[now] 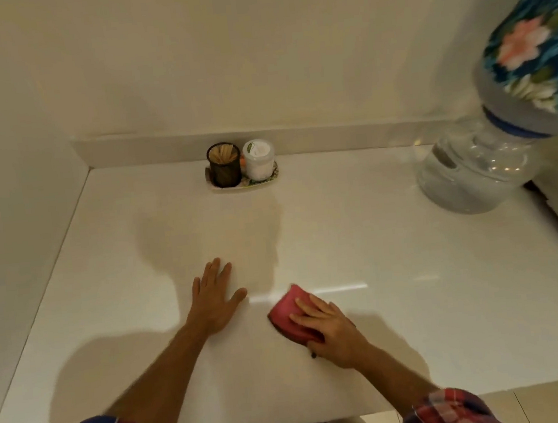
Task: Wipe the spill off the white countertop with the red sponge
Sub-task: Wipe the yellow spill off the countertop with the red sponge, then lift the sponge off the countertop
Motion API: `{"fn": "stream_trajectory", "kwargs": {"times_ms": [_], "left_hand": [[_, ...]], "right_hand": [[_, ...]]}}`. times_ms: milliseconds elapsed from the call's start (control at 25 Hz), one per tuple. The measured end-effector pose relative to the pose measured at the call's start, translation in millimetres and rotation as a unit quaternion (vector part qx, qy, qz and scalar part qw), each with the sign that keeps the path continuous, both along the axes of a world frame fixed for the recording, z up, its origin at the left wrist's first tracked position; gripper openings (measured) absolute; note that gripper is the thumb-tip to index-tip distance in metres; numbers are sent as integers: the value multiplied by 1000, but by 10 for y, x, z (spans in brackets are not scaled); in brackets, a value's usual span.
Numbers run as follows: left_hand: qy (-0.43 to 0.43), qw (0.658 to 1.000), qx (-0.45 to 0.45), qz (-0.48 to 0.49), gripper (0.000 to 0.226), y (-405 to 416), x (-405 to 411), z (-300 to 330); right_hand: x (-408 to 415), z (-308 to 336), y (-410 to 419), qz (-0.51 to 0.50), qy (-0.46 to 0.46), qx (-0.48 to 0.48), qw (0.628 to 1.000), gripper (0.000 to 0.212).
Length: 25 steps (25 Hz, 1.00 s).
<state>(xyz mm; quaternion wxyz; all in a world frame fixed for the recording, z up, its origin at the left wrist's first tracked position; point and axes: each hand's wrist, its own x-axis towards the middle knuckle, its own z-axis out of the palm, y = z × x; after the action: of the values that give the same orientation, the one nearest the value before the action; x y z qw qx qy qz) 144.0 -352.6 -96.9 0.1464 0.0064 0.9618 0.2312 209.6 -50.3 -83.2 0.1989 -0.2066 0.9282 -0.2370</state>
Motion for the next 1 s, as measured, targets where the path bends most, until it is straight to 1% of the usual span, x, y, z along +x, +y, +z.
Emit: {"fn": "stream_trajectory", "kwargs": {"times_ms": [40,120,200,240,320,440,480,560,600,640,680,760,840,920,1000], "left_hand": [[-9,1000,2,13,78,20,-13,23],[-17,999,14,42,76,149,16,85],[-27,998,33,39,69,382,115,190],[-35,998,48,25,65,524,171,257],[-62,993,102,-8,58,850,282,428],[-117,972,203,-16,55,1378,396,677],[-136,961,239,-13,54,1568,405,761],[-182,922,341,-16,41,1817,395,904],[-196,903,381,-23,35,1979,372,974],[-200,890,408,-21,33,2116,340,1029],[-196,881,431,-10,33,2264,288,1080],[-165,873,458,19,33,2501,165,1153],[-144,868,473,44,34,2714,23,1185],[-133,865,479,63,35,2912,-140,1176],[-127,866,479,73,36,3080,-330,1145]], "right_hand": [[52,43,58,-50,-29,-35,998,59],[98,167,130,-158,-71,-100,980,42],[132,330,233,-243,-104,-169,950,27],[150,409,291,-277,-125,-200,932,25],[167,581,441,-354,-177,-266,879,22],[162,816,704,-426,-259,-406,766,25],[147,890,805,-429,-276,-454,731,29],[101,1042,915,-419,-302,-527,675,34],[77,1118,1023,-408,-312,-553,656,35],[47,1189,1126,-396,-320,-569,645,35],[-4,1245,1253,-386,-320,-570,651,34],[-138,1331,1478,-374,-294,-544,691,34],[-310,1365,1692,-377,-241,-517,730,31],[-517,1361,1877,-387,-181,-469,773,25],[-746,1343,2020,-404,-138,-421,800,23]]}}
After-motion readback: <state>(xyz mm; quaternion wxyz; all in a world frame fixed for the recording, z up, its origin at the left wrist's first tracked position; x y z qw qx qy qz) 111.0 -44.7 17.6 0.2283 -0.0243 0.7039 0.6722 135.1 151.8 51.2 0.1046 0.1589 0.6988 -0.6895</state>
